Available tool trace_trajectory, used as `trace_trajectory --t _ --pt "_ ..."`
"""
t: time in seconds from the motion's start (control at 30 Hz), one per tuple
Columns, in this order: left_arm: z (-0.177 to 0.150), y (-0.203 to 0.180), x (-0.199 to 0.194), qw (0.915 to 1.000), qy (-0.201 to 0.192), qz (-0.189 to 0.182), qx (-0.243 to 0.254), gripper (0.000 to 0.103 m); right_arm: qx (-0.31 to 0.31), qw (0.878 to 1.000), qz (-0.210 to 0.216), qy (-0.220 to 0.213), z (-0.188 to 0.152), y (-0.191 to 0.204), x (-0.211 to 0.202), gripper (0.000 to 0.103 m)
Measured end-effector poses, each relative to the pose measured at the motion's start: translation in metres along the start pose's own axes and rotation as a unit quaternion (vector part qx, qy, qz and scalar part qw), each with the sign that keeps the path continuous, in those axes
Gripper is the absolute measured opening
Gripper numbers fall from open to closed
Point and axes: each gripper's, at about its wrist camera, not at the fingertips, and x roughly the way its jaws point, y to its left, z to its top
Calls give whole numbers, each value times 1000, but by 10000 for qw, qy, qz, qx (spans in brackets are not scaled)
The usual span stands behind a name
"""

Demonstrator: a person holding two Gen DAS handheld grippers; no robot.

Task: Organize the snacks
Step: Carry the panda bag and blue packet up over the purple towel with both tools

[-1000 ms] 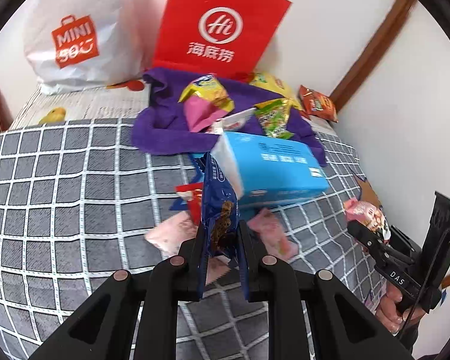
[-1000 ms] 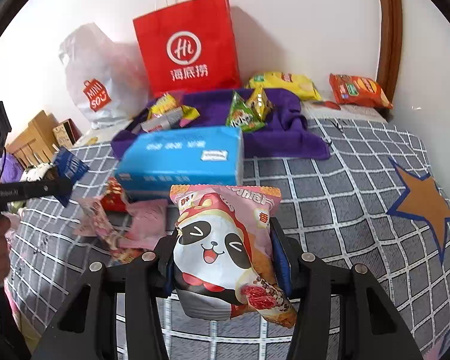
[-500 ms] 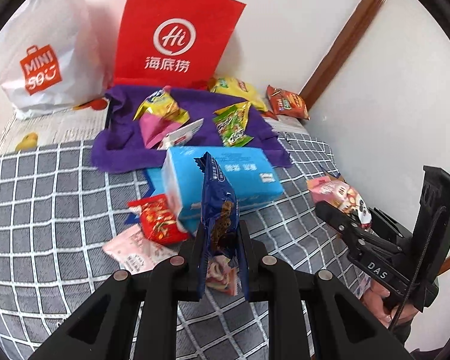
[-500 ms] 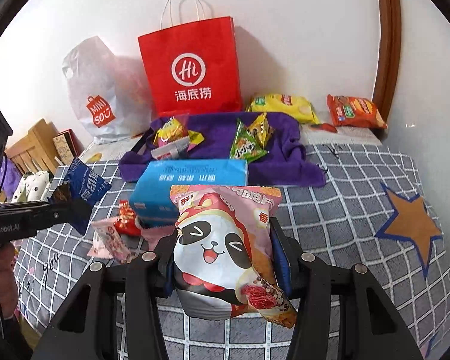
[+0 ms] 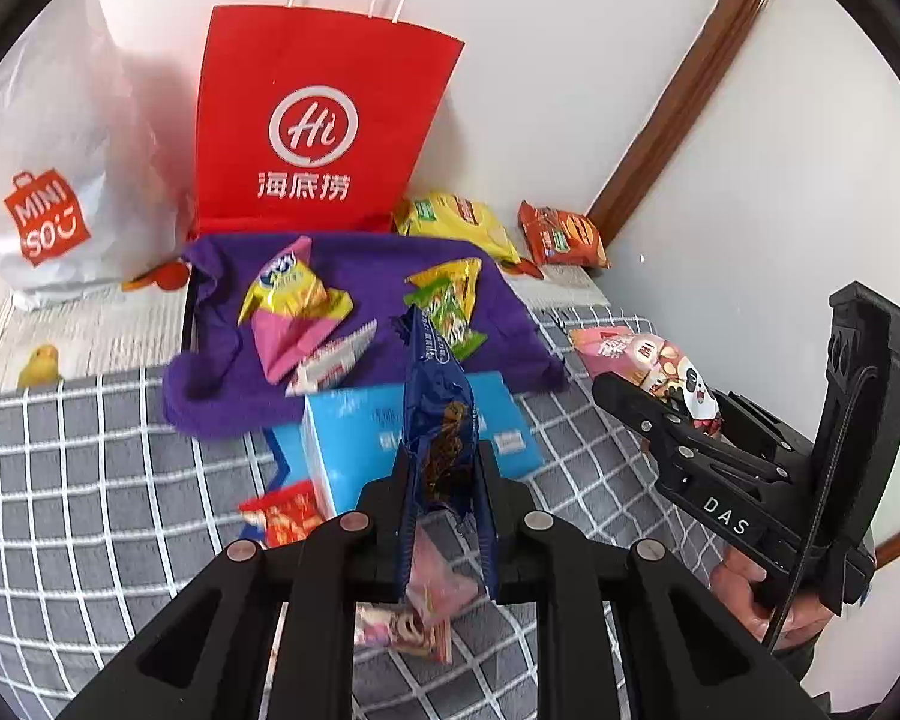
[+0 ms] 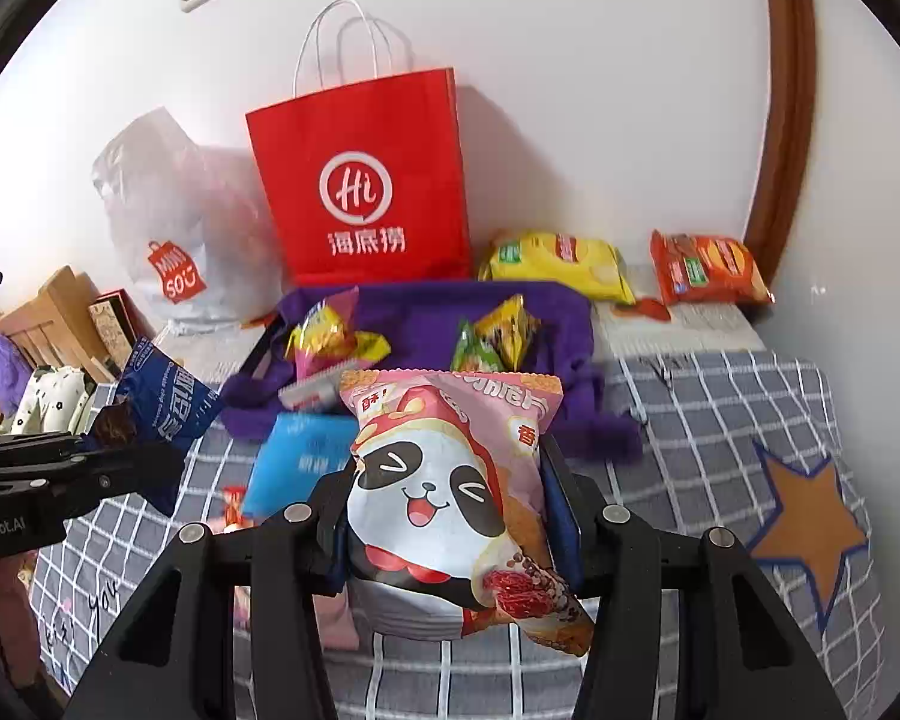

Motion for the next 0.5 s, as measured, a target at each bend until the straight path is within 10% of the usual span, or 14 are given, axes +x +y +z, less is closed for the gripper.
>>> trace_trajectory --t 0.5 --pt "69 36 30 9994 66 62 -326 16 -251 9992 209 -249 73 8 44 50"
